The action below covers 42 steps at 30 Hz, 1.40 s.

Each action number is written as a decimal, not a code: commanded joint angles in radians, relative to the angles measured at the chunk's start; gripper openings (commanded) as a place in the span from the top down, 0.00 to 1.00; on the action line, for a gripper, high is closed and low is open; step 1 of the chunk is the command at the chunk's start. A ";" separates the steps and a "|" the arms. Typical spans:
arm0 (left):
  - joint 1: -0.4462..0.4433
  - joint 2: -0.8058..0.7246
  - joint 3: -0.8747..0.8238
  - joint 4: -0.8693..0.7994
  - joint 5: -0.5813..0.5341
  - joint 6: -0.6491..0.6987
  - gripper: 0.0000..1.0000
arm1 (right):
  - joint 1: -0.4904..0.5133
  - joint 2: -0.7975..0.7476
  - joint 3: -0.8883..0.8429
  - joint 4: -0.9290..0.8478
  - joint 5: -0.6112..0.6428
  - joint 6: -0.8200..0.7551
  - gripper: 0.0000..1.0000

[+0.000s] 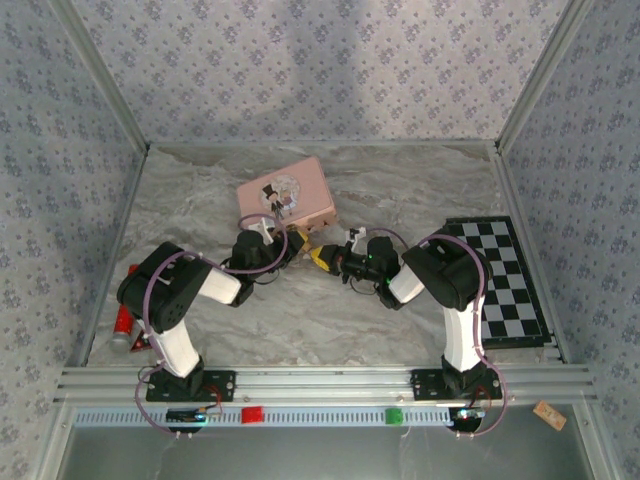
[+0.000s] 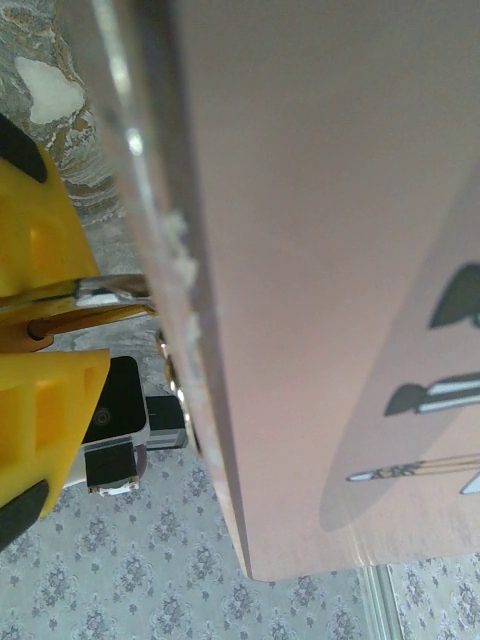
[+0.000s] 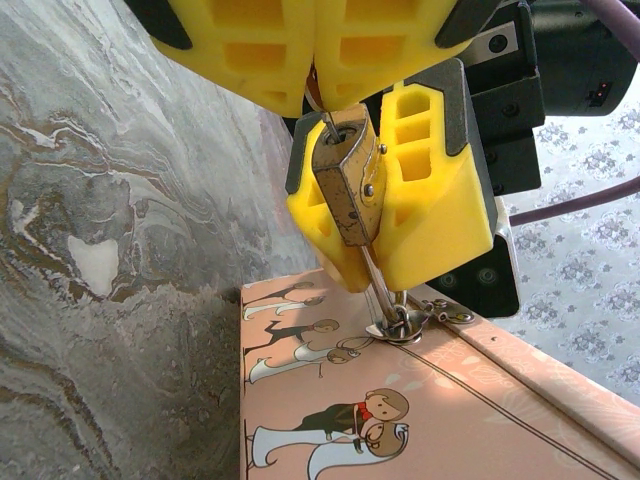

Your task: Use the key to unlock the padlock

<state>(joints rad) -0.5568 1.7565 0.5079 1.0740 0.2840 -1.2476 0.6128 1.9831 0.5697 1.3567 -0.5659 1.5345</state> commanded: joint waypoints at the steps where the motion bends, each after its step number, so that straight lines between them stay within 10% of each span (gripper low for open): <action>1: -0.049 0.026 0.015 0.016 0.119 -0.080 1.00 | 0.004 -0.026 0.032 0.037 -0.003 0.003 1.00; 42: -0.029 -0.076 0.004 -0.205 0.012 -0.056 1.00 | 0.041 -0.149 -0.002 -0.253 0.064 -0.234 1.00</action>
<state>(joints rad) -0.5713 1.6997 0.5076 0.9459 0.2787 -1.2335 0.6426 1.8767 0.5430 1.1728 -0.5117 1.3666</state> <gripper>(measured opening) 0.134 0.048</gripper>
